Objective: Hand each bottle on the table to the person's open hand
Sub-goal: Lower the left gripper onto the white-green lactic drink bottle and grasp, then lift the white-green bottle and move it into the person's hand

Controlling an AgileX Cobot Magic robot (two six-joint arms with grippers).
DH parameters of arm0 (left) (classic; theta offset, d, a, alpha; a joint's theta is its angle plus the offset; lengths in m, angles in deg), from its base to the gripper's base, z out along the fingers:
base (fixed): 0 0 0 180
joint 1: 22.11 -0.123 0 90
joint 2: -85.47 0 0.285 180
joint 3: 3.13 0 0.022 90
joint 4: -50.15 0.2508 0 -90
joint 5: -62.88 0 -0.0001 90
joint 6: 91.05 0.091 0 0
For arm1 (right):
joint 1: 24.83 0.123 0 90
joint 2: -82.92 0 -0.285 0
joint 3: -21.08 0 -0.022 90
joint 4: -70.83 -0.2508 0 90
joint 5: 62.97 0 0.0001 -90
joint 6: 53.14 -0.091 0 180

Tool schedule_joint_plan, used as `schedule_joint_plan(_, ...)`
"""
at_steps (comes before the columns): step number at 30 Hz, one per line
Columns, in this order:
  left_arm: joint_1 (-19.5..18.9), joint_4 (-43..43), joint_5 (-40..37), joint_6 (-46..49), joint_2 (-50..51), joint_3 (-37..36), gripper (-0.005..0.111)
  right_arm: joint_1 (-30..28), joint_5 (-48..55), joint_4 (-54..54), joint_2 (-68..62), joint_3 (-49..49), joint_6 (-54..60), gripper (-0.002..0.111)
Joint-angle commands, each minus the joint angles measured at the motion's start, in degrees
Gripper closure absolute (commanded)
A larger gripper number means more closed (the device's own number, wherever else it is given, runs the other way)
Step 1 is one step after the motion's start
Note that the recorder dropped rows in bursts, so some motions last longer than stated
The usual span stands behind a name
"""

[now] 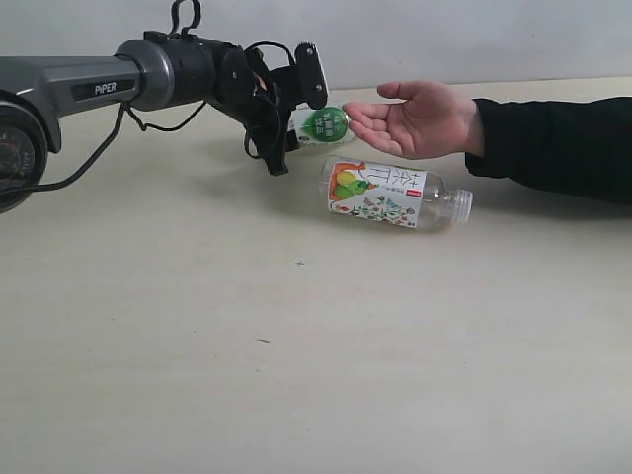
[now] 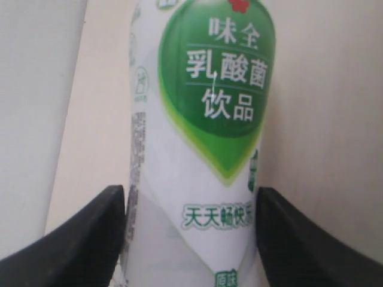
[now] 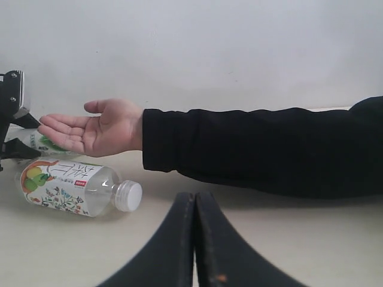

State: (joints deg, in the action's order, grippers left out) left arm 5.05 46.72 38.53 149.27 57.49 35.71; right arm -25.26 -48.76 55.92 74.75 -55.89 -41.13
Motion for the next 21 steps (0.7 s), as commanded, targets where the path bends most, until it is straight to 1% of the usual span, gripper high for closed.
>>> schedule_joint_plan(1,0.21,-0.18,-1.63,-2.25,-2.24,0.30,0.107,0.15,-0.18,-0.07,0.39,-0.25,0.05,0.108)
schedule_joint_plan(10,0.21,-0.03,-7.81,-2.56,-4.11,0.30,0.107,0.15,-0.18,-0.07,0.39,-0.25,0.05,0.108)
schedule_joint_plan(12,0.21,0.31,-10.59,-2.95,-4.61,0.30,0.107,0.15,-0.18,-0.07,0.39,-0.25,0.05,0.108)
schedule_joint_plan(14,0.21,4.97,-11.76,-9.22,-5.27,0.30,0.107,0.15,-0.18,-0.07,0.39,-0.25,0.05,0.108)
schedule_joint_plan(15,0.21,10.97,-12.92,-16.46,-5.86,0.30,0.107,0.15,-0.18,-0.07,0.39,-0.25,0.05,0.108)
schedule_joint_plan(16,0.21,12.91,-13.95,-19.59,-6.23,0.30,0.107,0.15,-0.18,-0.07,0.39,-0.25,0.05,0.108)
schedule_joint_plan(17,0.21,16.79,-16.59,-25.15,-7.14,0.30,0.107,0.15,-0.18,-0.07,0.39,-0.25,0.05,0.108)
schedule_joint_plan(18,0.21,18.49,-17.63,-27.11,-7.54,0.30,0.107,0.15,-0.18,-0.07,0.39,-0.25,0.05,0.108)
schedule_joint_plan(19,0.21,21.05,-20.33,-31.38,-8.69,0.30,0.107,0.15,-0.18,-0.07,0.39,-0.25,0.05,0.108)
schedule_joint_plan(21,0.21,21.56,-24.17,-34.14,-10.41,0.30,0.107,0.15,-0.18,-0.07,0.39,-0.25,0.05,0.108)
